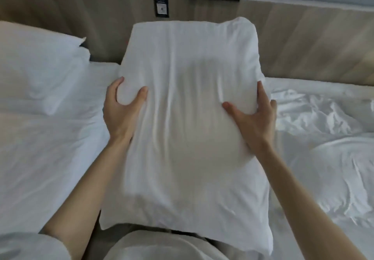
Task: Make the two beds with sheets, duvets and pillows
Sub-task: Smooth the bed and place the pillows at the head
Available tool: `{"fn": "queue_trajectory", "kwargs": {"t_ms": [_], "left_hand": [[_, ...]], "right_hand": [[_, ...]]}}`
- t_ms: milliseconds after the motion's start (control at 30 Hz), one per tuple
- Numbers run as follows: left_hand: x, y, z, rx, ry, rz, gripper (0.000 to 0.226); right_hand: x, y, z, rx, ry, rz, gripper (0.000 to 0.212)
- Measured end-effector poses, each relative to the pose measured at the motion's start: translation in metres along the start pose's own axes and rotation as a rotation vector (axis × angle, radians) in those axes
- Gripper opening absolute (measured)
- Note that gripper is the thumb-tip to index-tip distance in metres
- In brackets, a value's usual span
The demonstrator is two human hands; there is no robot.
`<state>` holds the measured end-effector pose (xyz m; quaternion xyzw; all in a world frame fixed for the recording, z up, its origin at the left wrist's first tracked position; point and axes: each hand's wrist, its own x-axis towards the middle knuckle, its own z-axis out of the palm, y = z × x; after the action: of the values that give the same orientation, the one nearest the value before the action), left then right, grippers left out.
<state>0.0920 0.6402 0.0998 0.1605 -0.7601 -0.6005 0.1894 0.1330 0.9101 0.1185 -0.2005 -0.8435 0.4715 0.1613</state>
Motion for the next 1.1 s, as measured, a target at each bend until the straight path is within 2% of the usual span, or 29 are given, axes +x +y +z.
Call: {"fn": "queue_trajectory", "kwargs": {"t_ms": [333,533,833,1100], "left_hand": [[0.058,-0.038,-0.201,0.059,0.478,-0.077,0.055],[0.112,-0.069,-0.322,0.108,0.664,-0.126,0.052],[0.188,-0.092,-0.45,0.152,0.822,-0.141,0.052],[0.262,-0.101,-0.485,0.139,0.906,-0.136,0.049]], "right_hand": [[-0.039,-0.126,0.192,0.009,-0.357,-0.279,0.098],[-0.086,-0.209,0.325,0.034,-0.527,-0.367,0.099],[-0.133,-0.314,0.467,0.028,-0.692,-0.445,0.097],[-0.112,-0.373,0.553,0.066,-0.758,-0.53,0.092]]}}
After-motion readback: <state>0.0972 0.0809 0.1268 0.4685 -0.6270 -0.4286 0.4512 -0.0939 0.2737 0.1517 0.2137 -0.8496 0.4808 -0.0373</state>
